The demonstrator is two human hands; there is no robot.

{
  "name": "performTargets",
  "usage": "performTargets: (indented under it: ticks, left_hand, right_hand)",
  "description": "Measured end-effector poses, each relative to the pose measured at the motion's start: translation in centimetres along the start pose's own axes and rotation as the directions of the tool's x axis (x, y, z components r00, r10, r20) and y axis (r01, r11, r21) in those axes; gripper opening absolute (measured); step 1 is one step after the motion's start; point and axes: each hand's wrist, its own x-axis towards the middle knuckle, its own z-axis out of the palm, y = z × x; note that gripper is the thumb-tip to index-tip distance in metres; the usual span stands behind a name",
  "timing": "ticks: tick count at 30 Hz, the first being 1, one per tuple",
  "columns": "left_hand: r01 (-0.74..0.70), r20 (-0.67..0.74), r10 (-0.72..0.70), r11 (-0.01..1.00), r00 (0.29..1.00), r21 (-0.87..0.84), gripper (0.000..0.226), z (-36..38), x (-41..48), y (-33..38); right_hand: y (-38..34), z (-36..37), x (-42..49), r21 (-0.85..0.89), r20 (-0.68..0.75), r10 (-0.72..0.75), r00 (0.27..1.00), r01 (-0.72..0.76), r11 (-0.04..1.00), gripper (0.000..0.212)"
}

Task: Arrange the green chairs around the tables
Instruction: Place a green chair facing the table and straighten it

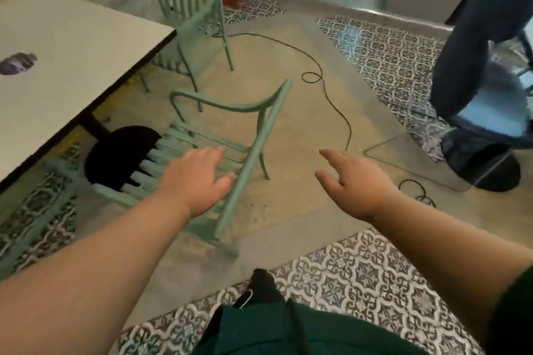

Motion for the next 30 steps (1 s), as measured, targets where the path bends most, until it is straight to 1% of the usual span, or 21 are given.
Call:
performTargets:
  ticks: [1, 2, 3, 5, 7, 9, 12, 15, 19, 23, 24, 26, 30]
  left_hand:
    - [0.051, -0.012, -0.052, 0.999, 0.999, -0.012, 0.067, -0.2, -0.2, 0.1]
    - [0.022, -0.026, -0.022, 1.0, 0.999, 0.0, 0.066, 0.2, -0.2, -0.1]
    - [0.021, -0.032, -0.021, 1.0, 0.999, 0.012, 0.066, 0.3, -0.5, -0.3]
    - [0.073, -0.043, -0.072, 0.997, 0.997, 0.017, 0.068, 0.7, 0.0, -0.4]
    - [0.109, -0.04, -0.108, 0.994, 0.993, 0.015, 0.074, 1.3, 0.9, 0.0]
    - [0.138, -0.017, -0.138, 0.99, 0.99, 0.005, 0.076, 1.8, 1.7, 0.0]
    - [0.172, -0.03, -0.172, 0.985, 0.985, -0.013, 0.076, 1.8, 3.2, 0.1]
    - [0.237, -0.051, -0.239, 0.971, 0.97, -0.029, 0.076, 1.4, 4.2, 0.5]
    - [0.357, -0.067, -0.36, 0.932, 0.93, -0.055, 0.075, 1.8, 4.7, 0.9]
    - [0.525, -0.073, -0.529, 0.848, 0.845, -0.072, 0.069, 3.8, 5.1, 2.9]
    - [0.578, -0.073, -0.582, 0.813, 0.81, -0.074, 0.07, 4.6, 5.4, 4.3]
    - [0.616, -0.06, -0.618, 0.786, 0.784, -0.053, 0.071, 6.0, 5.5, 5.9]
    - [0.694, -0.014, -0.696, 0.718, 0.718, -0.053, 0.068, 8.1, 6.6, 8.7]
  right_hand:
    - [0.2, 0.0, 0.8, 0.002, 0.025, -0.023, 0.999, 0.023, 1.0, 0.066]
    - [0.3, 0.0, 1.5, 0.015, 0.013, -0.007, 1.0, 0.007, 1.0, 0.066]
    - [0.2, 0.1, 2.3, 0.01, -0.004, -0.023, 1.0, 0.023, 1.0, 0.068]
    - [0.0, 0.6, 4.0, 0.004, 0.008, -0.088, 0.996, 0.088, 0.996, 0.072]
    - [0.7, 0.7, 7.0, 0.021, 0.021, -0.119, 0.993, 0.118, 0.993, 0.073]
    - [0.8, 0.4, 9.3, 0.006, 0.04, -0.149, 0.988, 0.149, 0.989, 0.072]
    - [1.8, 0.1, 12.4, -0.021, 0.066, -0.213, 0.975, 0.215, 0.976, 0.068]
    - [2.1, -0.8, 15.1, -0.057, 0.096, -0.256, 0.962, 0.262, 0.963, 0.063]
    - [1.8, -1.7, 19.4, -0.086, 0.144, -0.392, 0.908, 0.407, 0.91, 0.06]
    - [1.7, -2.2, 25.2, -0.103, 0.193, -0.534, 0.823, 0.558, 0.823, 0.058]
    - [2.2, -2.1, 26.9, -0.109, 0.229, -0.579, 0.782, 0.612, 0.783, 0.058]
    - [2.9, -1.9, 28.6, -0.116, 0.254, -0.602, 0.757, 0.642, 0.758, 0.058]
    - [3.8, -1.6, 31.8, -0.145, 0.308, -0.675, 0.67, 0.734, 0.663, 0.056]
